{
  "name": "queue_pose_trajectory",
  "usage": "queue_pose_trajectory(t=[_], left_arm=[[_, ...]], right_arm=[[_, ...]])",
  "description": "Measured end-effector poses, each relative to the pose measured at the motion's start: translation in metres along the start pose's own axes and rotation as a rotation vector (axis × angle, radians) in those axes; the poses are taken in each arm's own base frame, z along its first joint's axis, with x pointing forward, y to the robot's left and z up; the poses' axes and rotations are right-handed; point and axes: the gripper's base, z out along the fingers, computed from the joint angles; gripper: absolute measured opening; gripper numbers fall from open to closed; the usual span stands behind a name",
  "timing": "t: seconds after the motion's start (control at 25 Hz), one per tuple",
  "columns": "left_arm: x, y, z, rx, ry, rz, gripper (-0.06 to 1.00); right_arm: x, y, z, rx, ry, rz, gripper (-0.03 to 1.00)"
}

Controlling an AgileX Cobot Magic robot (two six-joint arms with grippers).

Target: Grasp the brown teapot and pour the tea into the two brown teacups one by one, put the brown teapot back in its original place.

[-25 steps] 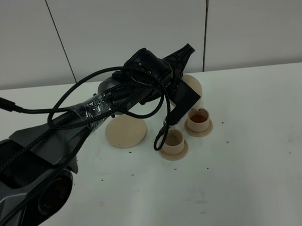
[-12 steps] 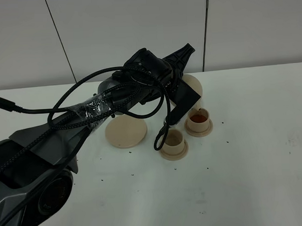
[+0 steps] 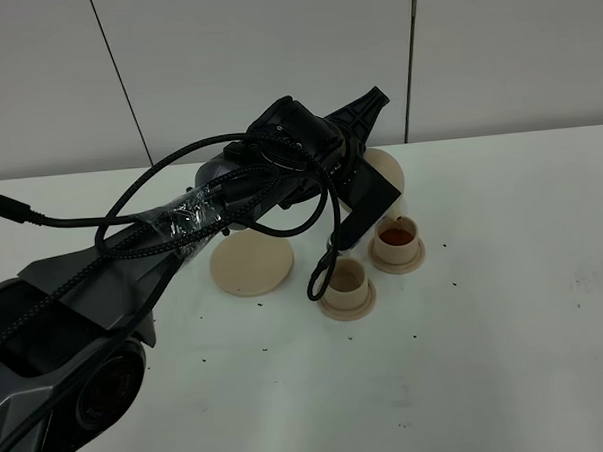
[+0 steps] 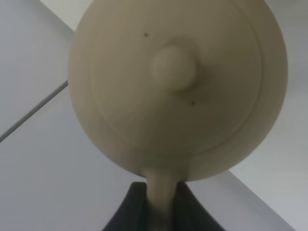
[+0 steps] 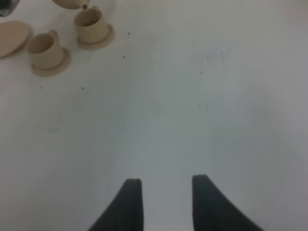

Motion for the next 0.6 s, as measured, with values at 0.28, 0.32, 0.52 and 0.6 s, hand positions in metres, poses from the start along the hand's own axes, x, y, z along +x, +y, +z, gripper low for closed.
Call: queue_pose_trajectory(t=[0.28,0.32,0.52,0.6], left_arm=[[0.0000,0.0000,0.0000,0.000,0.000,0.021,0.17],[0.0000,0.0000,0.0000,0.000,0.000,0.026,0.17],[0.0001,0.0007,0.0000,-0.008,0.001,0.032,0.17],[0.0002,0.0013,0.0000,-0.015,0.002,0.039,0.17]], right_arm=[[0.0000,0.0000,0.0000,0.000,0.000,0.000,0.24],[0.0000,0.0000,0.0000,0.000,0.000,0.000,0.24],[0.0000,0.0000,0.0000,0.000,0.000,0.000,0.24],[0.0000,0.0000,0.0000,0.000,0.000,0.000,0.24]])
